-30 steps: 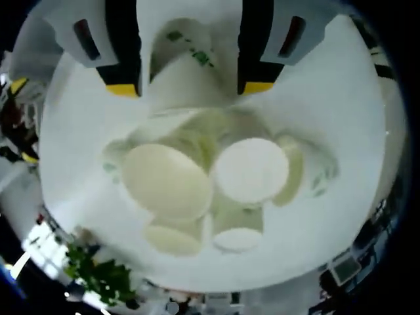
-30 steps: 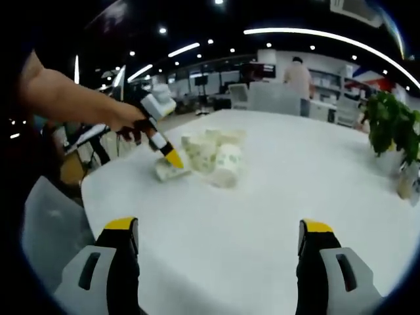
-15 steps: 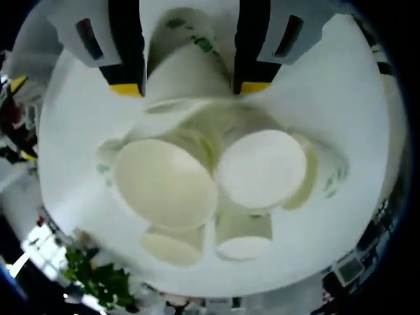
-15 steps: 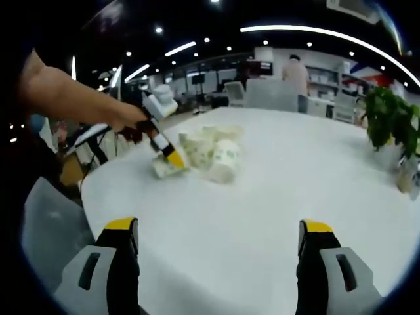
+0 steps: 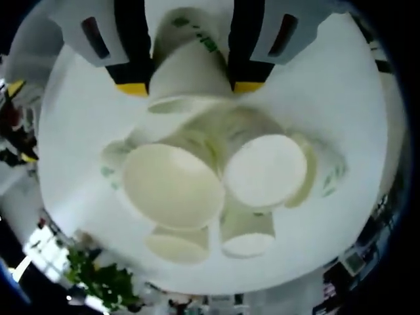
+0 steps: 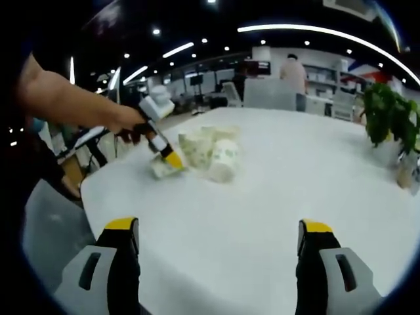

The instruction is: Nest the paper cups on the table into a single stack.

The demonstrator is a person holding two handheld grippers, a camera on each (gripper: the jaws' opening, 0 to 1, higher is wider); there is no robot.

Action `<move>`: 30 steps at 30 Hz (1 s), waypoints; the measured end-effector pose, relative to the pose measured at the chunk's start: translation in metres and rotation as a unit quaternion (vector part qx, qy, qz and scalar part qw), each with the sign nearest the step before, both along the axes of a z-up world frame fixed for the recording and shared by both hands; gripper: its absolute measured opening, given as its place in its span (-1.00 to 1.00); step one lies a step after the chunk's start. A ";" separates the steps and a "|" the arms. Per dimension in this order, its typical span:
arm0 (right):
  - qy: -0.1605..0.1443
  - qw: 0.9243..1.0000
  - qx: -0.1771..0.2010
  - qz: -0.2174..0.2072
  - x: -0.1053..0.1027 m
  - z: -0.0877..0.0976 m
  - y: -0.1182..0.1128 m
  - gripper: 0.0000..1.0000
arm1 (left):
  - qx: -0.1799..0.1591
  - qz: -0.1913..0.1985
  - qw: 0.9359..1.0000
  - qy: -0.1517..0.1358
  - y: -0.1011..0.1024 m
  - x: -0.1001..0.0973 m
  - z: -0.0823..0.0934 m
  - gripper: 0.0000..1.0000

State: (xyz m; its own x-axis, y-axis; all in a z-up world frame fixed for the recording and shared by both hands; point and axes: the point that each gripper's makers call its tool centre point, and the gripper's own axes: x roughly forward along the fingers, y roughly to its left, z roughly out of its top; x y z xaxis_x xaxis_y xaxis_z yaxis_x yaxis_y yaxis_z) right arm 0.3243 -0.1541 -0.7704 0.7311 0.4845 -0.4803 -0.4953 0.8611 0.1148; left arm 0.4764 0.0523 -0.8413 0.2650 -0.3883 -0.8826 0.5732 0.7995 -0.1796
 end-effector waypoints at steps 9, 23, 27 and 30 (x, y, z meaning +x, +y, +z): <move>-0.005 1.000 0.004 0.003 0.001 0.004 0.005 0.98 | -0.026 -0.021 0.999 -0.034 -0.005 -0.011 0.011 -0.11; -0.013 1.000 0.003 0.013 -0.003 0.010 0.014 0.97 | -0.118 -0.011 0.981 -0.152 -0.006 -0.013 0.049 -0.11; -0.014 1.000 0.002 0.015 -0.004 0.011 0.016 0.97 | -0.153 0.001 0.970 -0.188 -0.006 -0.012 0.070 -0.12; -0.018 1.000 0.001 0.017 -0.003 0.013 0.017 0.97 | -0.185 0.001 0.958 -0.220 -0.007 -0.012 0.089 -0.13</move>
State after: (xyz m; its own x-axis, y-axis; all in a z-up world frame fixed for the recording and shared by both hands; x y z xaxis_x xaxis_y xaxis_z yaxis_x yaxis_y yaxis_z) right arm 0.3208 -0.1374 -0.7574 0.7312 0.5097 -0.4534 -0.5275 0.8439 0.0980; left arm 0.4643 0.0450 -0.7526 0.5811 -0.6516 -0.4877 0.6568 0.7293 -0.1918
